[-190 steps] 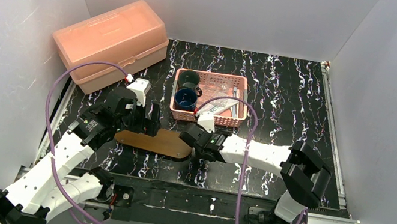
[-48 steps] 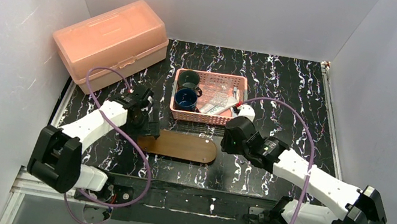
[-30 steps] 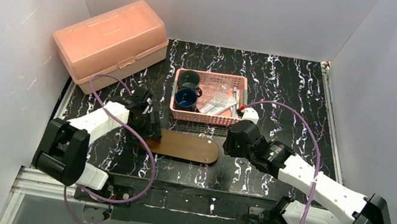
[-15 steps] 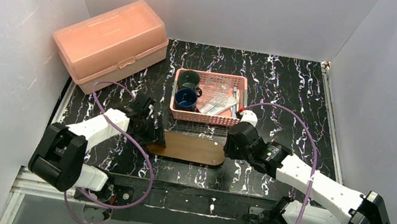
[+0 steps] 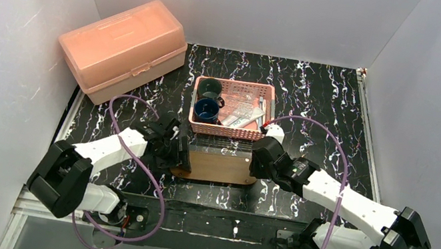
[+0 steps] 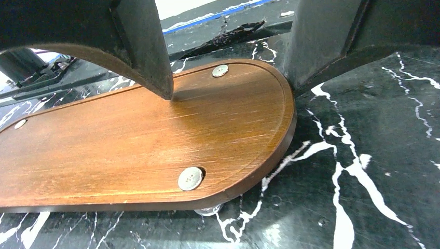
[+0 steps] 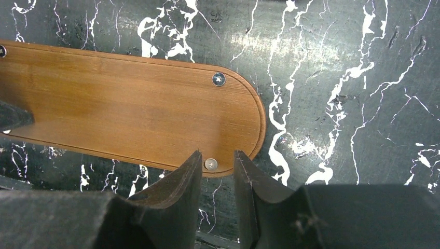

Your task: Prepare toiletry sets of a toothbrush and toothpaste on the tray

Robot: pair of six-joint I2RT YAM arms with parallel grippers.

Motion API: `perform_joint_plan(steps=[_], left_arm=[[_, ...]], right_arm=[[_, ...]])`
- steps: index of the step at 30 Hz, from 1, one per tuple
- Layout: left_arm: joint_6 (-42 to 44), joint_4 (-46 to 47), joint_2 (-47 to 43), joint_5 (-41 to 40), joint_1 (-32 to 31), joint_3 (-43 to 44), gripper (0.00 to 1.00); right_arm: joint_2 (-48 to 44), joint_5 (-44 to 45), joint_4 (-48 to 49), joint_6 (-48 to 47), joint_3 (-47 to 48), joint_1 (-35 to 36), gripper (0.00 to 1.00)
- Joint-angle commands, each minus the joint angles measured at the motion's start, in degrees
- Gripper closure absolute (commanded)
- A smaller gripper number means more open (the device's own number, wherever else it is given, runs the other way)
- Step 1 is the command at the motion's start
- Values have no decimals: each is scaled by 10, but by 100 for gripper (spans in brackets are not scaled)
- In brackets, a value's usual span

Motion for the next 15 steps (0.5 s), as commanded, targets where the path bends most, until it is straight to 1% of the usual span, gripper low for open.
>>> perform_joint_plan(steps=[1, 6, 11, 15], left_arm=[[-20, 6, -13, -2, -23, -1, 28], [-22, 8, -3, -16, -49, 13, 28], [-14, 7, -3, -25, -58, 21, 27], [-7, -11, -15, -36, -59, 28, 20]], right_arm=[[4, 18, 0, 1, 10, 2, 62], [4, 31, -16, -2, 25, 1, 61], [3, 42, -35, -8, 48, 1, 59], [11, 49, -45, -18, 82, 1, 55]])
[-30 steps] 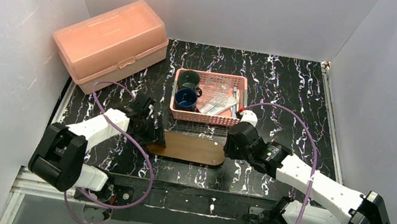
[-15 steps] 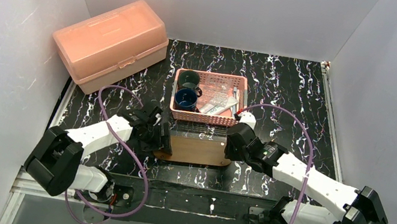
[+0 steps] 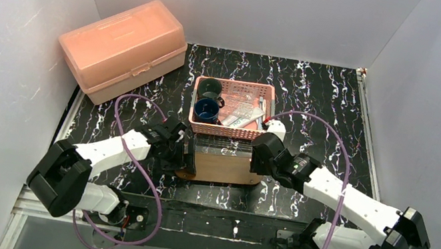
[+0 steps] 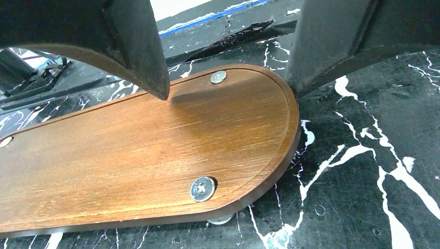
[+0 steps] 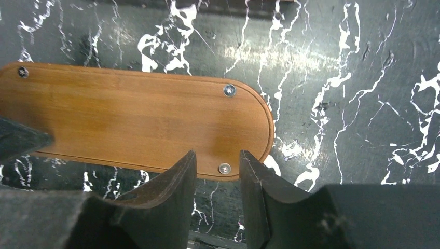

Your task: Prepare toiletry sets of a toothbrush and toothpaste on the tray

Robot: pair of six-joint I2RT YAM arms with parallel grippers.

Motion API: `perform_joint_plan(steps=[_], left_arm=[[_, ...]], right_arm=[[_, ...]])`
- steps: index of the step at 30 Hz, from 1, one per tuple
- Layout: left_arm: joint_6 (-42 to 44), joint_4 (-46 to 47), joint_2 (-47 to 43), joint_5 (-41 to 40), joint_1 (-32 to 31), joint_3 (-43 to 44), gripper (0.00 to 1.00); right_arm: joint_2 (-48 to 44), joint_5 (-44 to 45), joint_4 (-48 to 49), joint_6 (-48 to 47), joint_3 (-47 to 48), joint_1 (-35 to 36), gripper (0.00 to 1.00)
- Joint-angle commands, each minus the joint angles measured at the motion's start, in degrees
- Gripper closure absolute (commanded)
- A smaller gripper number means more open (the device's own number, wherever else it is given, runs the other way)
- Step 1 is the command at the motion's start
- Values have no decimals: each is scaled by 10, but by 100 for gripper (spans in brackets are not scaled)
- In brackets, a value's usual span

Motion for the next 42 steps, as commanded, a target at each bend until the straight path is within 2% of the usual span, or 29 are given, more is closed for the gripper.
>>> perform_joint_plan(steps=[1, 5, 13, 26, 37, 42], left_arm=[[11, -28, -20, -24, -4, 26, 18], [28, -63, -39, -36, -4, 45, 11], [73, -135, -71, -45, -4, 95, 8], [202, -264, -167, -138, -4, 260, 2], [279, -262, -217, -140, -4, 282, 2], [290, -232, -236, -148, -4, 253, 2]], right_arm=[[10, 27, -15, -20, 64, 1, 55], [34, 40, -27, -36, 111, 1, 51], [109, 56, -37, -73, 226, -5, 44], [274, 25, -25, -123, 405, -27, 39], [411, 4, -31, -131, 535, -48, 39], [458, 26, -48, -135, 588, -69, 40]])
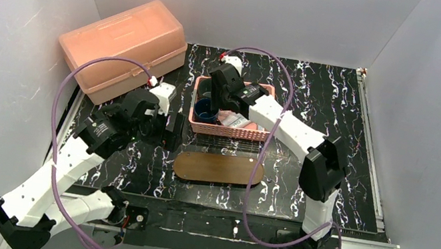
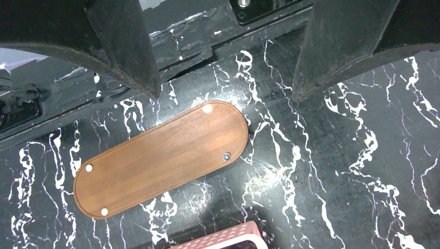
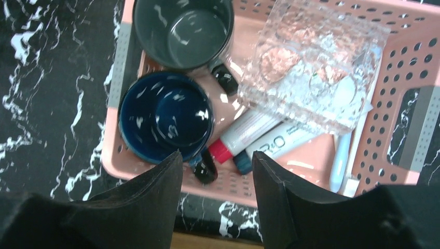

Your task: Prepare toiletry sets of a toothbrush and toothpaste on the tray

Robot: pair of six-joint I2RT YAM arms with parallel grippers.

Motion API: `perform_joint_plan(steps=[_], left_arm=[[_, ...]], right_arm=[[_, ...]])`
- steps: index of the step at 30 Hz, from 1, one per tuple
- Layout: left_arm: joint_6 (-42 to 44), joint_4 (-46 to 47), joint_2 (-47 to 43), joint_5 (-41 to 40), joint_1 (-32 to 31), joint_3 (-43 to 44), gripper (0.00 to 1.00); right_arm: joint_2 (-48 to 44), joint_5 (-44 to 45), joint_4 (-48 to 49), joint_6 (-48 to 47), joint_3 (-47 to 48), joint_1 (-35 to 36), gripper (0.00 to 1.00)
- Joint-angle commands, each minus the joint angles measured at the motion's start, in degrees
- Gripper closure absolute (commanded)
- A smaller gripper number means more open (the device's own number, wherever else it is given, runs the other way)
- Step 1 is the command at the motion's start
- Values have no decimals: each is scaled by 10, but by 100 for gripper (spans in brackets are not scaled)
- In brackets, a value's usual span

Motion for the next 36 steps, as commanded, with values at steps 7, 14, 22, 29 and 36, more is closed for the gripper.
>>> perform_joint_plan(steps=[7, 14, 22, 29, 36], left_arm=[[8, 62, -58, -22, -1, -70, 2], [9, 88, -75, -23, -1, -111, 2], [11, 89, -88, -22, -2, -128, 2], [11, 88, -86, -24, -1, -129, 2], [11, 88, -83, -24, -1, -128, 2]], right_arm=[[71, 34, -24, -4, 98, -51, 46], [108, 57, -30, 3, 128, -65, 51], [140, 65, -41, 10, 159, -78, 54], [137, 77, -41, 14, 145, -83, 55], [120, 92, -34, 18, 115, -87, 56]])
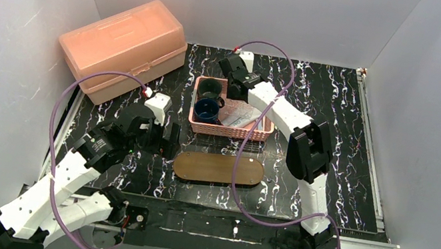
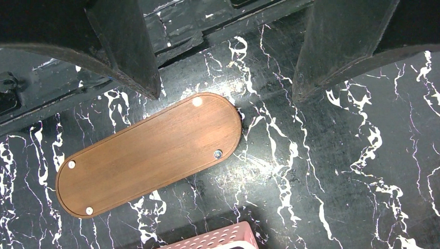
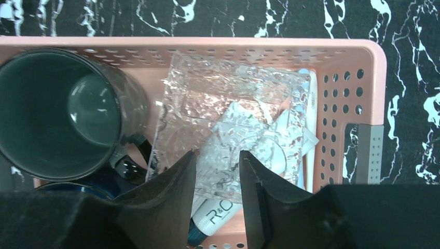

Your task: Prepare toiletry sets of a toothbrush and toothpaste on the tray

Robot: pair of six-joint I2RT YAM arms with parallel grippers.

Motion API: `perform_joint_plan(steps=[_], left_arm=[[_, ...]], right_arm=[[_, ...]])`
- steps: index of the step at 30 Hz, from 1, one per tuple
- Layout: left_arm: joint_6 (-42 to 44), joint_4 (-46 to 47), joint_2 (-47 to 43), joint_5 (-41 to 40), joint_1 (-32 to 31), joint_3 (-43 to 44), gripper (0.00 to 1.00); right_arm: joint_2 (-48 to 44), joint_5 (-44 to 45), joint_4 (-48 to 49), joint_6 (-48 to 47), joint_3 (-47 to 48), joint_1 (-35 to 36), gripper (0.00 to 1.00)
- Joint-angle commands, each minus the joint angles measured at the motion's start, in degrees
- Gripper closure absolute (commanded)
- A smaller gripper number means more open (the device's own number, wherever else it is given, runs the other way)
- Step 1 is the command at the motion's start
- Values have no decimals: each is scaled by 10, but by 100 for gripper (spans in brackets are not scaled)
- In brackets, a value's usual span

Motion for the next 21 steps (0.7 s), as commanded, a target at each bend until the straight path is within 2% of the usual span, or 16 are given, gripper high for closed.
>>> perform_joint_plan(steps=[1, 21], left_arm=[[3, 3, 0, -9, -2, -5, 2], [6, 1, 3, -16, -1, -5, 2]], right_arm=[[-24, 23, 5, 10, -15, -5, 56], [-22, 6, 13, 26, -55, -9, 63]])
